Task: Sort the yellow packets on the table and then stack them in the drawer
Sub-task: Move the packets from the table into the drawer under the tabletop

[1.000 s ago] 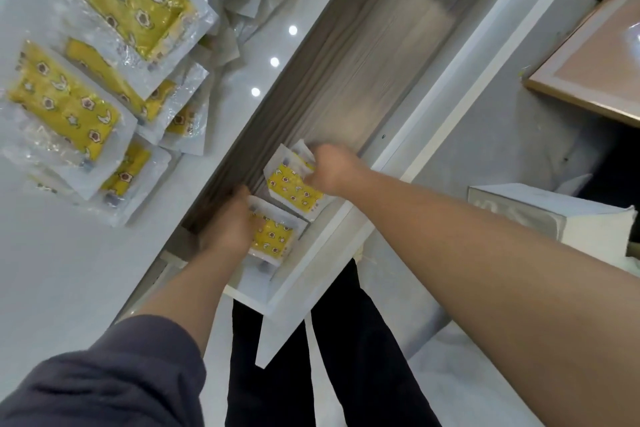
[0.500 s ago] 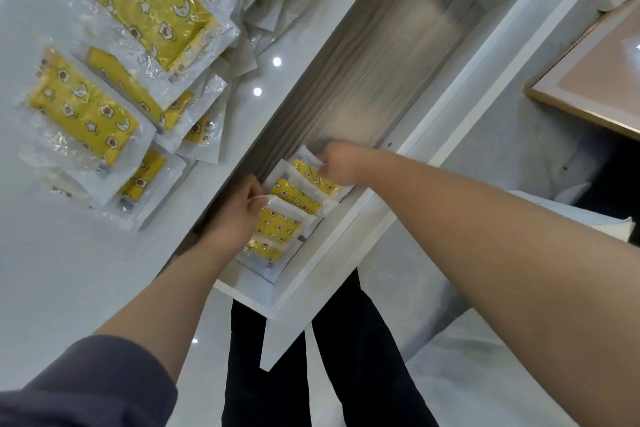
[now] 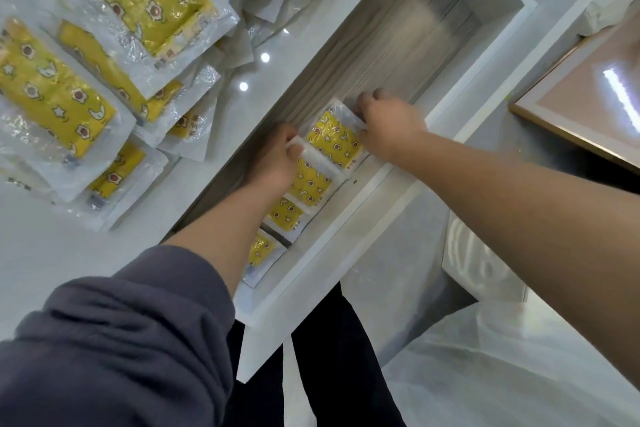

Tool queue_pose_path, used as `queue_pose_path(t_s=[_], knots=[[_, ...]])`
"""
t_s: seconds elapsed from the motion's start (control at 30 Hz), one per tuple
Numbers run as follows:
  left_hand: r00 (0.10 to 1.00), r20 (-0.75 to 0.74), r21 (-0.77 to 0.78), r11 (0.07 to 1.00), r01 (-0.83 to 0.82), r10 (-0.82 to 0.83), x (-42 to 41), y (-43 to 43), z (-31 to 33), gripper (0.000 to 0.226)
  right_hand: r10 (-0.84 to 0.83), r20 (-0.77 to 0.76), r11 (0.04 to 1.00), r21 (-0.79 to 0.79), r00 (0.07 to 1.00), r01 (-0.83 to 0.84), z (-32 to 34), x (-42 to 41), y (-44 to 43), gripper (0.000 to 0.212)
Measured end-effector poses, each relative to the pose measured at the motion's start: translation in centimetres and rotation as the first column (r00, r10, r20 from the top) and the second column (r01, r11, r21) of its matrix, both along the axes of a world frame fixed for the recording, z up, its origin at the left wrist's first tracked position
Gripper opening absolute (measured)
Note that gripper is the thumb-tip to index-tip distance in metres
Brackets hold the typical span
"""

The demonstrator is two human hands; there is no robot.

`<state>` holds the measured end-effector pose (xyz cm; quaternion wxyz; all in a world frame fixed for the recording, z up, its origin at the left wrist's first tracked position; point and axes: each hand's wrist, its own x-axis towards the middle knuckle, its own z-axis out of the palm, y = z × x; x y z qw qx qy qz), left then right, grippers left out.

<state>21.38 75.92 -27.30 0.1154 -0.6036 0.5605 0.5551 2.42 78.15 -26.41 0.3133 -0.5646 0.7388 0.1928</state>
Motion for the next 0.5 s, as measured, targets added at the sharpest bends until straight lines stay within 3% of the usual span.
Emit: queue_pose_path(t_s=[0.1,0.2,0.27,0.33,0.43,0.5], knots=[[1.000,-0.021,-0.071,0.997,-0.008,0.007,0.3,0.2,-0.1,0.015,0.078,0.026,0.994,-0.080,0.997,-0.076,0.5,1.6,0.6,0.048],[0.975,0.194,-0.255,0.954,0.160,-0.112,1.8,1.2,0.2,0.042,0.221,0.050,0.968,-0.130,0.974,-0.213,0.4,3.4,1.3,0.065],[0.950,0.254,-0.279,0.926,0.253,-0.183,3.5,2.4,0.3,0.051,0.300,0.079,0.953,-0.066,0.951,-0.296,-0.1,4.3,1.6,0.081],[0.945,0.211,-0.251,0.921,0.297,-0.248,4.8,3.3,0.1,0.050,0.329,0.080,0.944,0.005,0.941,-0.330,-0.2,4.8,1.6,0.089],[0.765,0.311,-0.346,0.683,0.644,-0.564,5.2,4.7,-0.6,0.056,0.344,0.040,0.938,0.025,0.938,-0.345,0.2,4.8,1.3,0.091],[0.757,0.333,-0.343,0.675,0.653,-0.563,4.8,5.0,-0.8,0.053,0.328,0.036,0.944,0.037,0.944,-0.329,0.3,4.5,1.1,0.092]])
